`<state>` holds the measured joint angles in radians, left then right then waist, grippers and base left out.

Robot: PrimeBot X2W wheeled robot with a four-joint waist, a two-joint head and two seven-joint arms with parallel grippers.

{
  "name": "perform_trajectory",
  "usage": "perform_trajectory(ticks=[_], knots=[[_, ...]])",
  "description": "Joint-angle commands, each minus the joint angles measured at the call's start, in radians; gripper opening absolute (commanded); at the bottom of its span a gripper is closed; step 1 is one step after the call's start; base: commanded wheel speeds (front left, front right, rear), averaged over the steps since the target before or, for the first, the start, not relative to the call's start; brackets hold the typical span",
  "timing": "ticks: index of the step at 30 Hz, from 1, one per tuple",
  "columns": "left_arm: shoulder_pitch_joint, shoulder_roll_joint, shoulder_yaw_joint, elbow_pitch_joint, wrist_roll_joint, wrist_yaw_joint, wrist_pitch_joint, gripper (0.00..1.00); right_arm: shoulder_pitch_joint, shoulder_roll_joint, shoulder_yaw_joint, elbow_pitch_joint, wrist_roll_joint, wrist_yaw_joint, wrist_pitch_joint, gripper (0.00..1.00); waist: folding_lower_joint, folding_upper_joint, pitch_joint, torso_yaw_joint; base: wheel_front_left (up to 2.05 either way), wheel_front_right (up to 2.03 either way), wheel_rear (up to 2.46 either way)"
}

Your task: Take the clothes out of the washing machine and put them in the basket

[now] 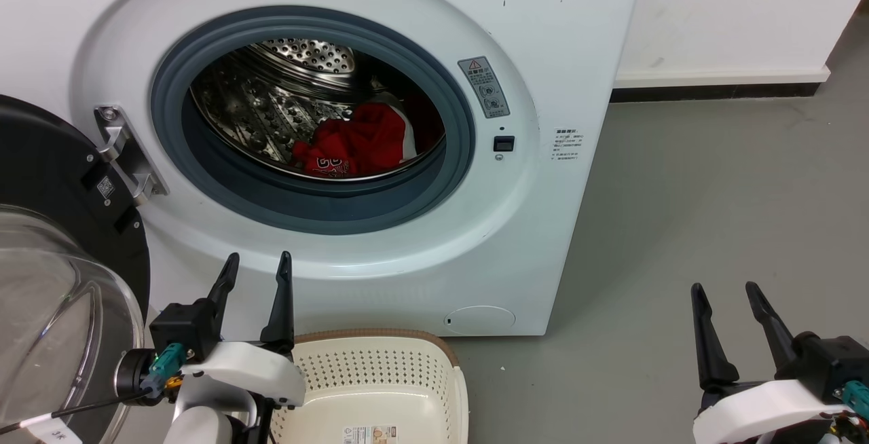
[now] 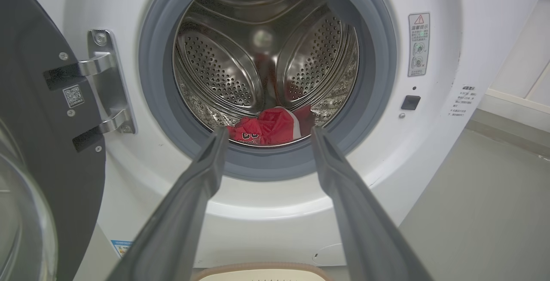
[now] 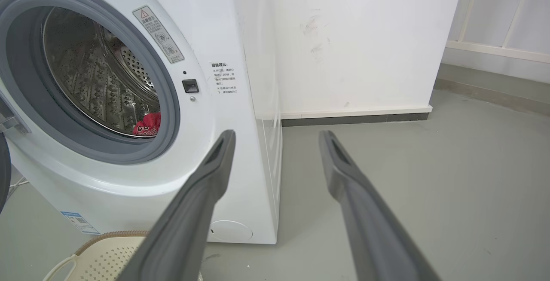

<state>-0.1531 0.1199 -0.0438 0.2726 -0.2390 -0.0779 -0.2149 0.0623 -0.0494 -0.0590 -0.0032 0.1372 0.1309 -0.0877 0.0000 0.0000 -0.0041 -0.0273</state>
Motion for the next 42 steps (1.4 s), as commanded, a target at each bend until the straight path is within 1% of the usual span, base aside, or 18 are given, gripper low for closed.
perform_trajectory(ticks=[1,18,25,42], knots=[[-0.017,0.007,-0.002,-0.001,0.019,0.004,-0.007,1.0,0.004,-0.002,0.001,-0.011,-0.021,0.0,-0.008,1.0,0.0,0.0,0.0,0.0,0.0,0.0,0.0],[-0.014,-0.002,-0.005,0.029,0.132,0.008,-0.039,1.0,0.008,-0.001,0.018,-0.022,-0.136,0.0,-0.031,1.0,0.0,0.0,-0.004,0.001,0.0,0.0,0.0],[-0.019,-0.005,-0.004,0.045,0.17,0.002,-0.052,1.0,0.009,-0.001,0.022,-0.023,-0.179,0.0,-0.039,1.0,0.0,0.0,-0.004,0.001,0.0,0.0,0.0],[-0.025,-0.016,0.0,0.064,0.165,0.0,-0.051,1.0,-0.011,-0.001,0.022,0.0,-0.17,0.0,-0.042,1.0,0.0,0.0,0.003,0.012,0.0,0.0,0.0]])
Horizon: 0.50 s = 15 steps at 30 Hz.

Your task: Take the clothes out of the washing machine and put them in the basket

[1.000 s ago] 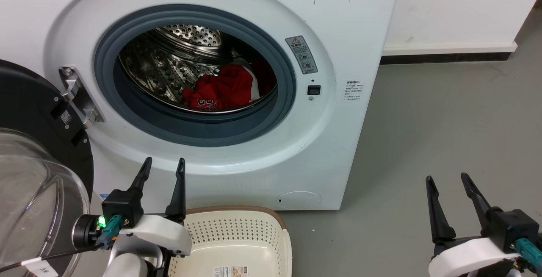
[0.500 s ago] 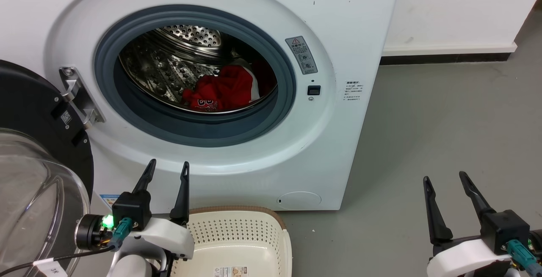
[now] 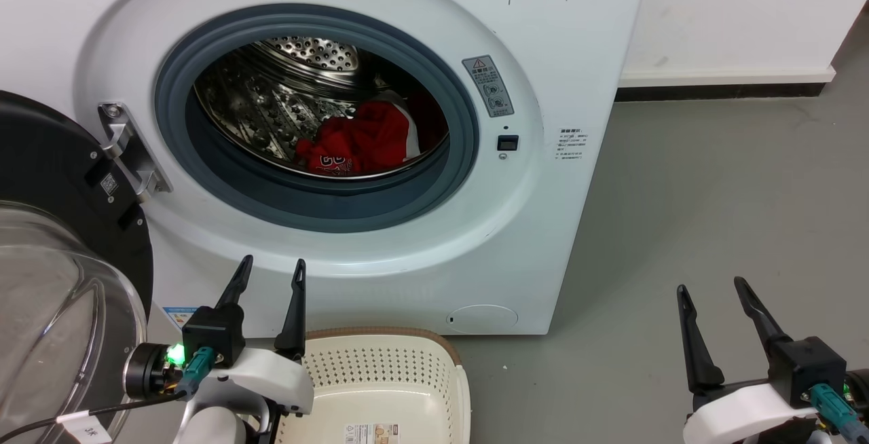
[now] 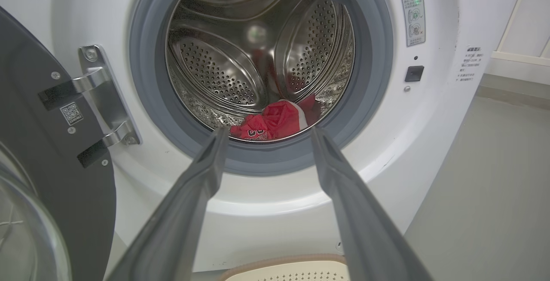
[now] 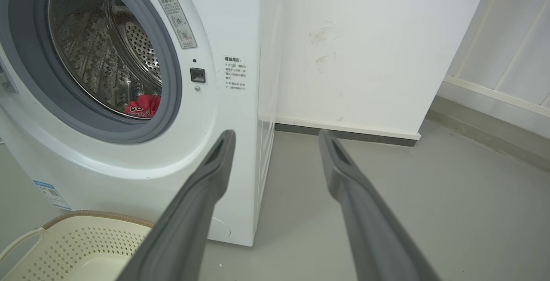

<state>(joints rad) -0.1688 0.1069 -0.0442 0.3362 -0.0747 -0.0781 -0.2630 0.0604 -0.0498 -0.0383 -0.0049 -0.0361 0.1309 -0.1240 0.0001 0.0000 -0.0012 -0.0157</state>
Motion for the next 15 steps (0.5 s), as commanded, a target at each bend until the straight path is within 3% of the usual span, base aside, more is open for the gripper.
perform_trajectory(ticks=[1,9,15], knots=[[-0.01,-0.003,0.002,0.002,0.0,0.0,-0.003,1.0,-0.01,-0.001,0.001,0.002,0.003,0.0,-0.005,1.0,-0.0001,0.0,0.001,0.001,0.0,0.0,0.0],[-0.039,-0.007,0.01,0.02,-0.005,0.009,-0.003,1.0,-0.023,-0.001,0.004,-0.002,0.006,0.0,-0.003,1.0,-0.0001,0.0,0.027,0.002,0.0,0.0,0.0],[-0.151,-0.004,0.009,0.076,-0.005,0.017,-0.001,1.0,-0.059,-0.001,0.014,-0.014,0.011,0.0,-0.005,1.0,-0.0001,0.0,0.104,-0.027,0.0,0.0,0.0]])
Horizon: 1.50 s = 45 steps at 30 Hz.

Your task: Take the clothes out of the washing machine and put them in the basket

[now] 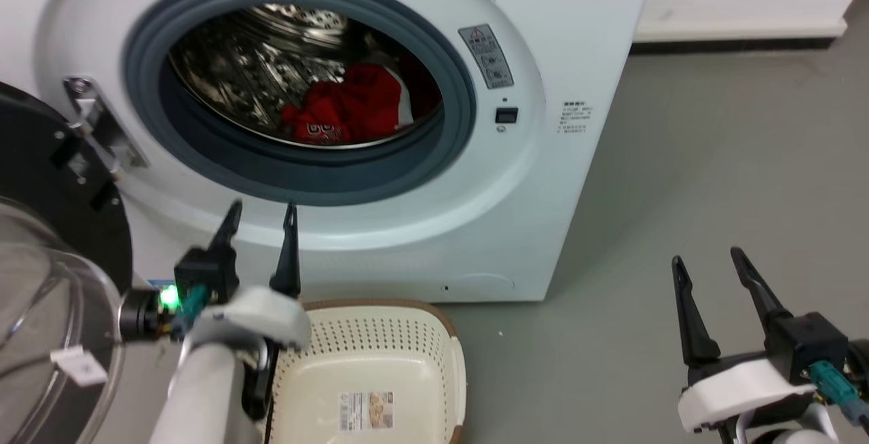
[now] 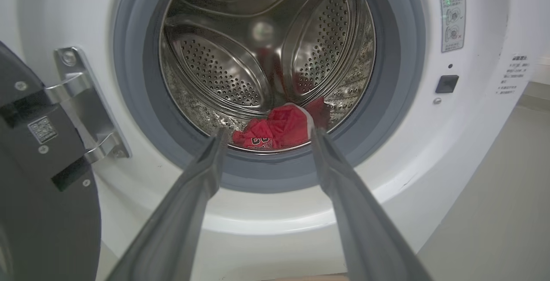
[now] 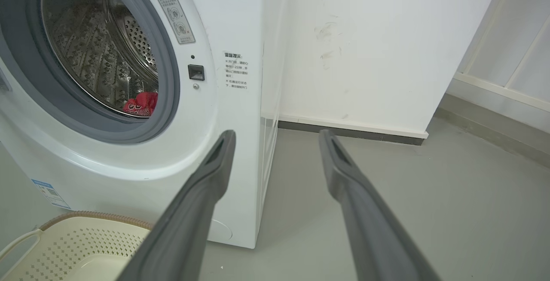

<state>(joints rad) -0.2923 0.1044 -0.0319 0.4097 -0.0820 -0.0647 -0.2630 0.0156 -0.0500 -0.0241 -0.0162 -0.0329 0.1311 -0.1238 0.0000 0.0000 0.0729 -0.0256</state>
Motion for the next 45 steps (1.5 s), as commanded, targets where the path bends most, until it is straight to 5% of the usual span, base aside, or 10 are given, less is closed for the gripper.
perform_trajectory(ticks=[1,21,33,45], knots=[[-0.057,0.002,-0.002,0.016,-0.001,0.002,0.004,1.0,-0.023,-0.001,0.003,-0.006,0.007,-0.001,-0.006,1.0,0.0,0.0,0.049,-0.025,0.0,0.0,0.0],[-0.649,0.199,0.014,0.328,-0.004,-0.03,0.226,1.0,-0.233,0.0,0.098,0.093,0.09,-0.001,-0.107,1.0,0.0,0.0,0.432,-0.23,0.0,0.0,0.0],[-0.975,0.372,-0.035,0.394,0.048,-0.045,0.529,1.0,-0.325,0.0,0.156,0.172,0.166,-0.001,-0.141,1.0,0.0,0.0,0.613,-0.331,0.0,0.0,0.0],[-1.133,0.55,-0.114,0.369,0.079,-0.063,0.815,1.0,-0.351,0.0,0.202,0.153,0.224,-0.001,-0.141,1.0,0.0,0.0,0.708,-0.407,0.0,0.0,0.0]])
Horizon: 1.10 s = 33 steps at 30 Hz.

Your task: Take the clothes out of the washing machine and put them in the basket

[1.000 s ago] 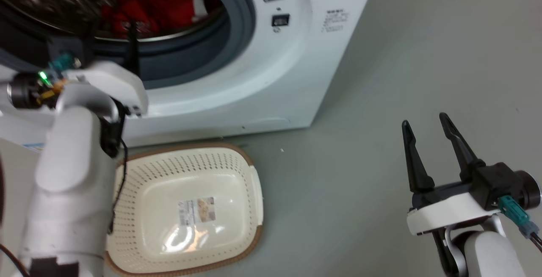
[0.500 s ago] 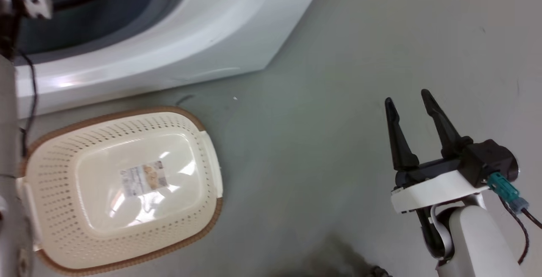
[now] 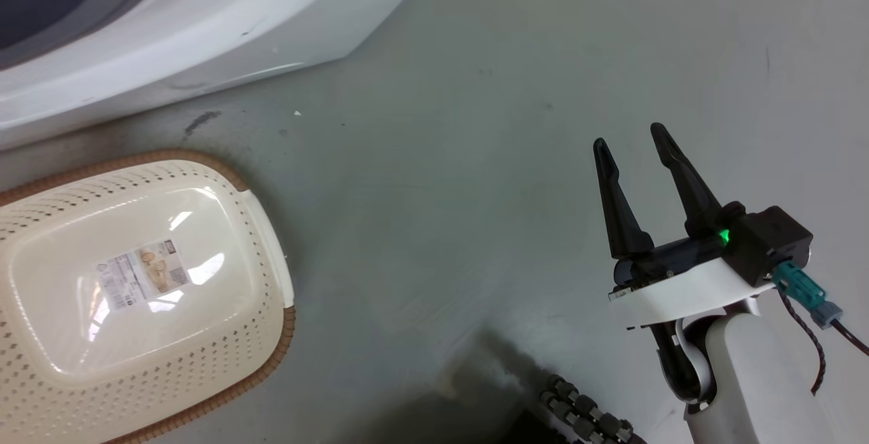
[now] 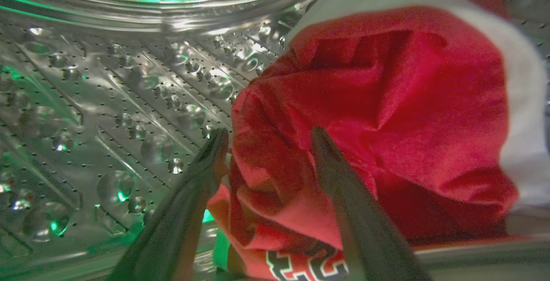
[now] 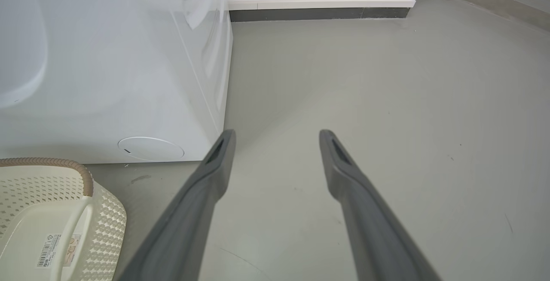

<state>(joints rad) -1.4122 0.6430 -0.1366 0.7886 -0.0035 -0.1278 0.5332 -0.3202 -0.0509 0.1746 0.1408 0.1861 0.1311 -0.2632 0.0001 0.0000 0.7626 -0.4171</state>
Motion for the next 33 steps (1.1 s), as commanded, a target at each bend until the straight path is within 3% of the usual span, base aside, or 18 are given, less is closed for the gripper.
perform_trajectory(ticks=[1,9,19,20,21,22,28,33], knots=[[-0.016,0.022,-0.017,-0.014,-0.004,-0.001,0.046,1.0,-0.016,0.001,0.005,-0.007,0.007,-0.001,-0.002,1.0,-0.0001,0.0,0.023,-0.019,0.0,0.0,0.0],[0.031,0.07,-0.02,-0.074,-0.034,0.003,0.201,1.0,-0.025,0.001,0.02,-0.011,0.023,-0.001,-0.002,1.0,-0.0001,0.0,0.052,-0.033,0.0,0.0,0.0],[0.118,0.088,0.008,-0.18,-0.063,0.058,0.289,1.0,-0.035,0.001,0.035,-0.009,0.04,-0.001,-0.002,1.0,-0.0001,0.0,0.063,-0.047,0.0,0.0,0.0],[0.124,0.091,0.011,-0.199,-0.065,0.063,0.297,0.73,-0.034,0.001,0.034,-0.009,0.04,-0.001,-0.002,1.0,-0.0001,0.0,0.063,-0.049,0.0,0.0,0.0],[0.13,0.094,0.013,-0.216,-0.067,0.069,0.308,0.33,-0.034,0.001,0.034,-0.009,0.041,-0.001,-0.002,1.0,-0.0001,0.0,0.063,-0.05,0.0,0.0,0.0],[0.136,0.098,0.014,-0.232,-0.065,0.074,0.316,0.0,-0.033,0.001,0.033,-0.009,0.041,-0.001,-0.002,1.0,-0.0001,0.0,0.062,-0.05,0.0,0.0,0.0],[0.172,0.128,0.02,-0.342,-0.044,0.118,0.289,0.0,-0.038,0.001,0.029,-0.012,0.045,-0.001,-0.002,1.0,-0.0001,0.0,0.06,-0.056,0.0,0.0,0.0],[0.188,0.144,0.03,-0.391,-0.031,0.155,0.202,0.0,-0.041,0.001,0.022,-0.009,0.045,-0.001,-0.002,1.0,-0.0001,0.0,0.053,-0.058,0.0,0.0,0.0]])
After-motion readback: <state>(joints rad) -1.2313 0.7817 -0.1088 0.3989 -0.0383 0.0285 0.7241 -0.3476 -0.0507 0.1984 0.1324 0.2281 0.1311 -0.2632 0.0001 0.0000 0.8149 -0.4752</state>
